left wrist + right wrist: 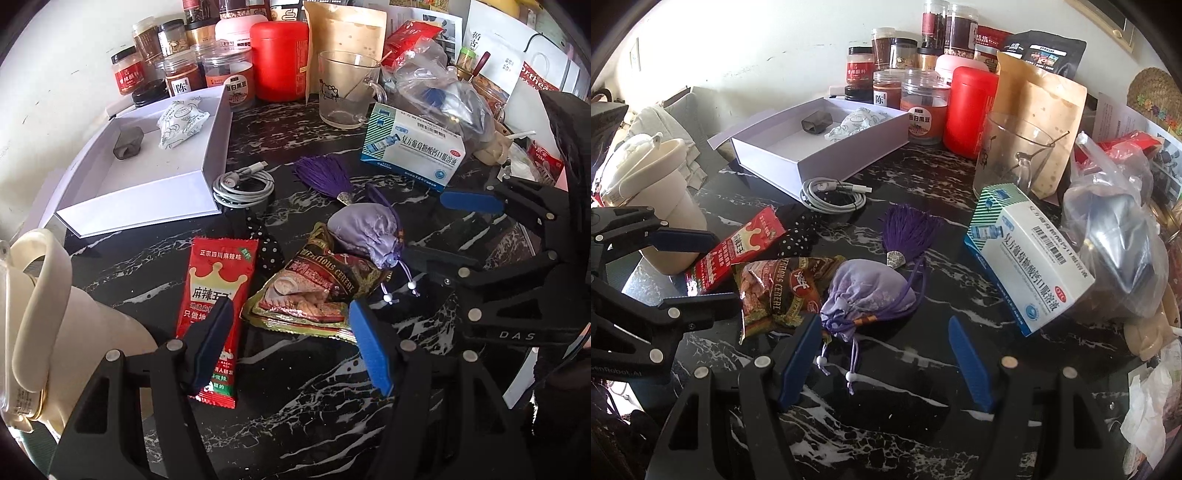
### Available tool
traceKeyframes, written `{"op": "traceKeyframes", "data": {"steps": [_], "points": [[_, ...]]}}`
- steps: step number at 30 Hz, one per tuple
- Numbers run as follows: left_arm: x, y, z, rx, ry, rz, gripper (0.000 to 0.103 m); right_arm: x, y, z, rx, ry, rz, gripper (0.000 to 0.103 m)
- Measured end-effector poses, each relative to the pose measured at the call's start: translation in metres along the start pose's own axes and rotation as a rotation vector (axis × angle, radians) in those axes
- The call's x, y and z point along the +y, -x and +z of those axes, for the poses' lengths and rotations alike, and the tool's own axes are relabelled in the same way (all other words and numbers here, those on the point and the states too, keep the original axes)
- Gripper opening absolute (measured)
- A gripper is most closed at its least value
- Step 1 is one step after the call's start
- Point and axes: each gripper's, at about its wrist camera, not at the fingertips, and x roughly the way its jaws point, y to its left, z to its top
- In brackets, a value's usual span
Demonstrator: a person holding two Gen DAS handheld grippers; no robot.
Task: Organize objects
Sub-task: 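Grasp the purple drawstring pouch with the right gripper while the left gripper grasps the cereal snack packet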
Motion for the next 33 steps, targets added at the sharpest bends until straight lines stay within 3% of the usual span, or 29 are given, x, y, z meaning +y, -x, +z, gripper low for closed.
{"op": "traceKeyframes", "data": {"steps": [14, 28, 30, 33], "points": [[-0.004, -0.038, 0.005, 0.074, -0.015, -0.067, 0.064, -0.007, -0.032, 0.009, 0.037, -0.004, 0.08, 0.072], [-0.003, -0.043, 0.006, 0.046, -0.019, -0.092, 0.067, -0.006, -0.056, 0.022, 0.033, 0.005, 0.121, 0.072], [-0.002, -0.045, 0.006, 0.038, -0.017, -0.1, 0.067, -0.005, -0.058, 0.022, 0.034, 0.01, 0.101, 0.069], [-0.001, -0.047, 0.006, 0.023, -0.011, -0.114, 0.067, -0.006, -0.063, 0.021, 0.042, 0.006, 0.101, 0.05]]}}
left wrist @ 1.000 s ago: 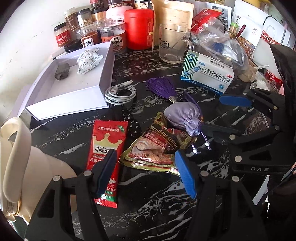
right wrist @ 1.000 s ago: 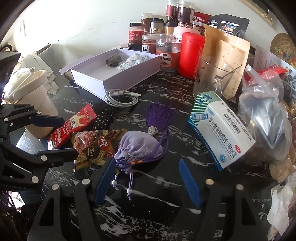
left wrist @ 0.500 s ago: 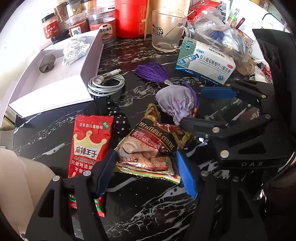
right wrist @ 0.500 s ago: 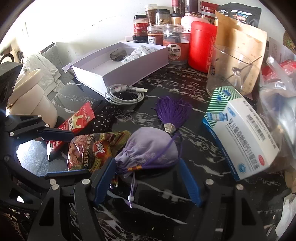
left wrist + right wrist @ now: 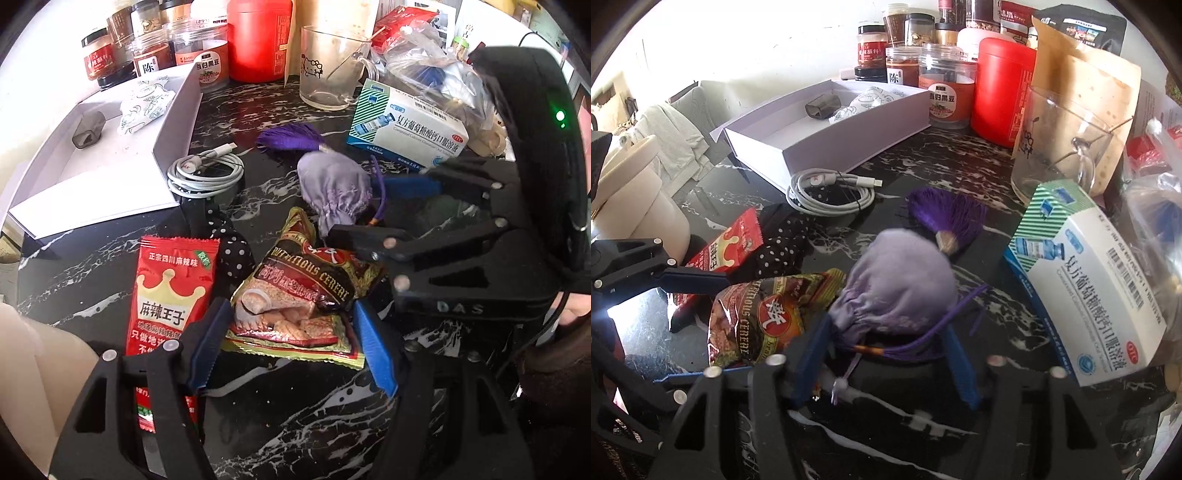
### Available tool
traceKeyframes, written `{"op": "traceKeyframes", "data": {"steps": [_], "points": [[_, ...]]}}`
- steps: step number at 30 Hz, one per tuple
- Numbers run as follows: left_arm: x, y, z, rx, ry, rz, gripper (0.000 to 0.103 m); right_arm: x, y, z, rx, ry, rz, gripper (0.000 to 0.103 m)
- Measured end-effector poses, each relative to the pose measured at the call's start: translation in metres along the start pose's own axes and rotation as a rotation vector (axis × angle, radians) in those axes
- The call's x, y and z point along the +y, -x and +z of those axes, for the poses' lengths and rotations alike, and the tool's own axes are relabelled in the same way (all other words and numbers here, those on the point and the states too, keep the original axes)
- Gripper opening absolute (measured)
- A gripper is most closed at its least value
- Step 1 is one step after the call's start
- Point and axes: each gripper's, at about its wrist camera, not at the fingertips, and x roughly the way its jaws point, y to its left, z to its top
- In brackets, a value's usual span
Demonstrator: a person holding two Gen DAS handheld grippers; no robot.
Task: Organize objects
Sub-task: 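Grasp the purple drawstring pouch with the right gripper while the left gripper grasps the cereal snack packet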
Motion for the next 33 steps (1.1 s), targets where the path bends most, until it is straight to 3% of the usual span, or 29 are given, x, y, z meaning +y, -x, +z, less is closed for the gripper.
{"op": "traceKeyframes", "data": {"steps": [1, 3, 4, 5, 22, 27, 30, 32, 33], "points": [[0.0, 0.0, 0.0, -0.003, 0.002, -0.004, 0.067, -0.002, -0.001, 0.0, 0.001, -0.008, 0.008, 0.048], [0.0, 0.0, -0.001, -0.01, -0.001, -0.006, 0.065, -0.003, -0.002, -0.002, -0.003, -0.006, 0.013, 0.034], [-0.001, 0.0, -0.001, -0.013, -0.005, -0.003, 0.065, -0.003, -0.002, -0.002, 0.0, -0.003, 0.014, 0.021], [-0.002, 0.001, -0.002, -0.015, -0.009, 0.0, 0.064, -0.003, -0.003, -0.003, 0.009, 0.004, 0.003, 0.016], [-0.004, 0.017, -0.028, 0.023, 0.028, -0.044, 0.063, -0.011, 0.032, -0.048, 0.018, -0.032, -0.037, 0.013], [-0.006, 0.021, -0.035, 0.024, 0.035, -0.048, 0.063, -0.012, 0.051, -0.062, -0.018, -0.063, -0.04, 0.013], [-0.009, 0.019, -0.036, 0.017, 0.016, -0.037, 0.065, -0.011, 0.056, -0.062, -0.047, -0.064, -0.047, 0.019], [-0.01, 0.017, -0.035, 0.021, 0.01, -0.03, 0.068, -0.01, 0.055, -0.058, -0.06, -0.06, -0.061, 0.048], [-0.01, 0.016, -0.035, 0.025, 0.01, -0.026, 0.07, -0.009, 0.055, -0.056, -0.064, -0.059, -0.066, 0.055]]}}
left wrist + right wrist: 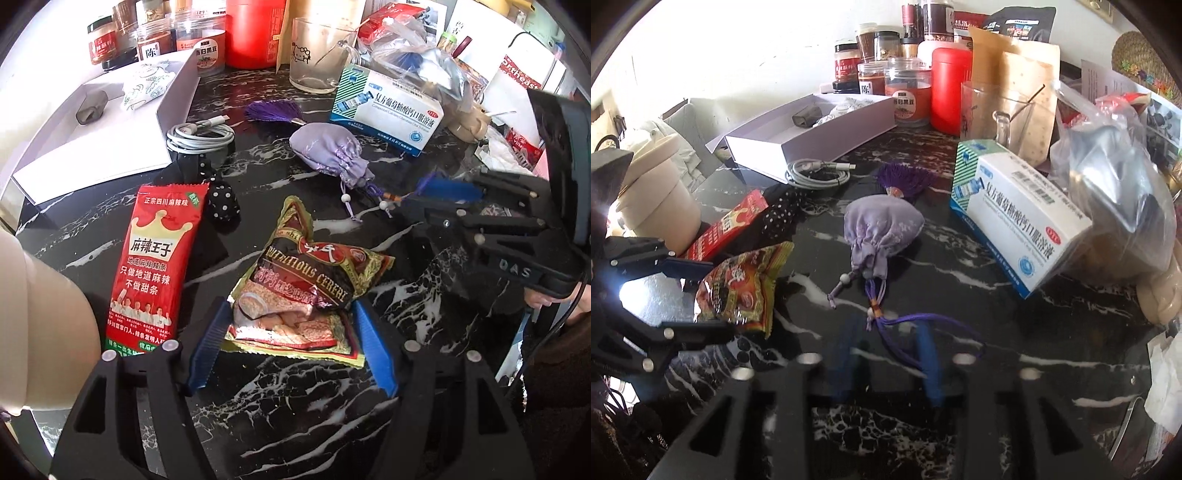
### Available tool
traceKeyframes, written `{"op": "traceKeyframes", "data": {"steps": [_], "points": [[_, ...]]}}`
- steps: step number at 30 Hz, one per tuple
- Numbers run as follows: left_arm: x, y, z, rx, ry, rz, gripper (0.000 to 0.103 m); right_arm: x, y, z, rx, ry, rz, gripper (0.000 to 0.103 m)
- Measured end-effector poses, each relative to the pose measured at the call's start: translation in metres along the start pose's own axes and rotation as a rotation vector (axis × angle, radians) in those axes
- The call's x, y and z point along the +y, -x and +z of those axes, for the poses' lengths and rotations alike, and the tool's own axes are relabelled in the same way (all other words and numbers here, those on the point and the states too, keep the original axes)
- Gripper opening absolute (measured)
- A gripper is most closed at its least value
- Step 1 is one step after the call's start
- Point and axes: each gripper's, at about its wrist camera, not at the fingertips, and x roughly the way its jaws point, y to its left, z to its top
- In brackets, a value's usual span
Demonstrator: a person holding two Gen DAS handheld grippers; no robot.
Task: Organize objects
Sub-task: 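Grasp the purple drawstring pouch with the right gripper while the left gripper grasps the cereal snack packet, then lift the purple pouch with the right gripper while the left gripper lifts the cereal packet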
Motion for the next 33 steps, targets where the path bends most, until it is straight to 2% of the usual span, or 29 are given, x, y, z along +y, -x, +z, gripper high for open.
{"op": "traceKeyframes", "data": {"steps": [1, 10, 17, 22, 23, 28, 33], "points": [[0.0, -0.001, 0.001, 0.003, 0.002, 0.002, 0.072, 0.001, -0.001, 0.003, -0.007, 0.002, -0.002, 0.061], [0.004, -0.015, 0.009, 0.011, 0.012, -0.009, 0.079, 0.01, -0.02, 0.038, -0.071, 0.032, 0.01, 0.065], [0.007, -0.02, 0.018, -0.005, 0.032, -0.013, 0.079, 0.01, -0.049, 0.059, -0.034, 0.052, 0.027, 0.065], [0.009, -0.022, 0.023, -0.013, 0.045, -0.013, 0.079, 0.01, -0.061, 0.065, -0.015, 0.055, 0.006, 0.065], [0.01, -0.023, 0.023, -0.018, 0.045, -0.012, 0.076, 0.009, -0.063, 0.066, -0.006, 0.05, -0.003, 0.059], [0.007, -0.02, 0.024, -0.027, 0.023, -0.015, 0.069, 0.007, -0.062, 0.064, 0.0, 0.047, -0.008, 0.046], [0.006, -0.016, 0.024, -0.034, 0.022, -0.019, 0.067, 0.005, -0.054, 0.06, 0.002, 0.043, -0.01, 0.044]]}}
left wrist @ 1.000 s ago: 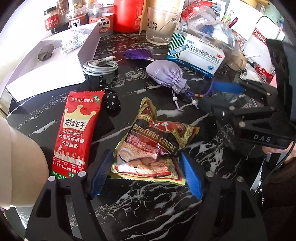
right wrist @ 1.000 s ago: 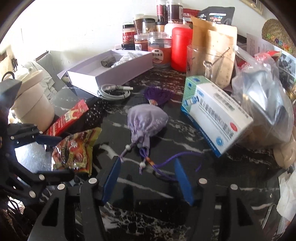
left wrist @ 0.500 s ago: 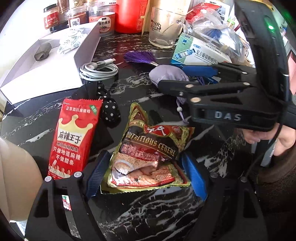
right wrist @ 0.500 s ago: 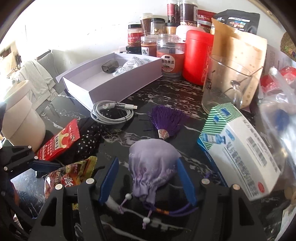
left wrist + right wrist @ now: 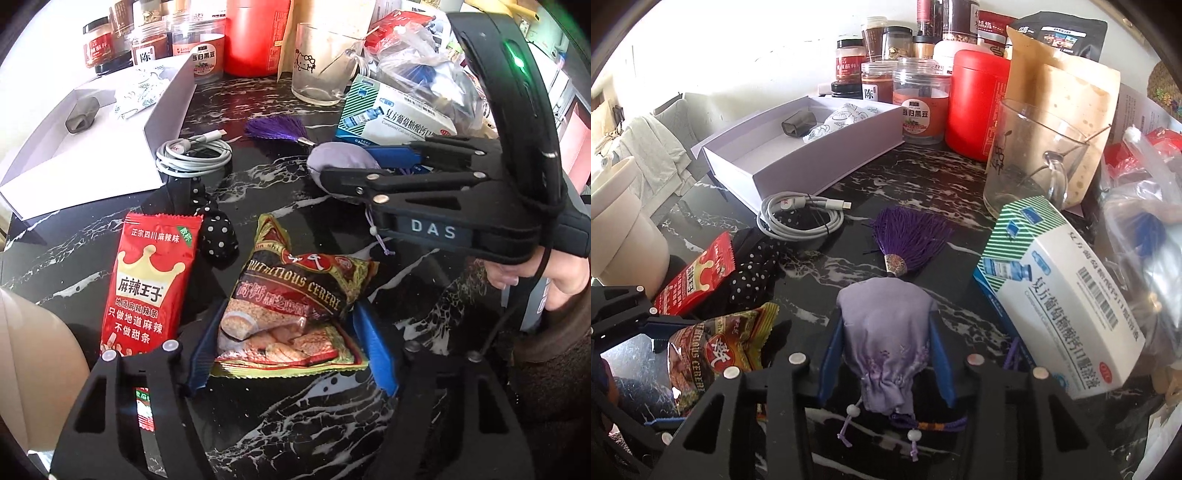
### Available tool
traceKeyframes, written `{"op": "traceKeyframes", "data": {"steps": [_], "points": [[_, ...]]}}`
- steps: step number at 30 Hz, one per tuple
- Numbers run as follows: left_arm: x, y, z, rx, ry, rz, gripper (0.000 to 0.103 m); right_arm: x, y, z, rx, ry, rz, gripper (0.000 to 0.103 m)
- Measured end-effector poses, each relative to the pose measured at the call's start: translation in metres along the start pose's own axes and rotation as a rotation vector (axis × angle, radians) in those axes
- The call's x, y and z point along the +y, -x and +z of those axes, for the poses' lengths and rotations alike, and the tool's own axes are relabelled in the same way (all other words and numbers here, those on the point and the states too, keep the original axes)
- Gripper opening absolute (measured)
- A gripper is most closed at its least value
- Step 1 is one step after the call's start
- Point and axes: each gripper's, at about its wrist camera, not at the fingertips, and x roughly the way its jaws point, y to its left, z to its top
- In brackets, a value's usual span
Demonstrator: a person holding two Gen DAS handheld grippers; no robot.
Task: Organize objects
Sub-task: 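Lift the purple pouch with the right gripper while the left gripper lifts the cereal packet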
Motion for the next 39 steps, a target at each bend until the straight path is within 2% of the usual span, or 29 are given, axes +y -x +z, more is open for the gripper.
{"op": "traceKeyframes", "data": {"steps": [22, 34, 39], "points": [[-0.012, 0.05, 0.005, -0.074, -0.014, 0.029, 0.067, -0.003, 0.069, -0.02, -0.079, -0.021, -0.023, 0.044], [-0.007, 0.095, 0.023, -0.137, -0.001, 0.022, 0.067, 0.011, 0.107, -0.007, -0.154, 0.02, -0.018, 0.044], [-0.006, 0.113, 0.034, -0.168, -0.001, 0.052, 0.067, 0.017, 0.121, 0.005, -0.182, 0.051, -0.011, 0.044]]}}
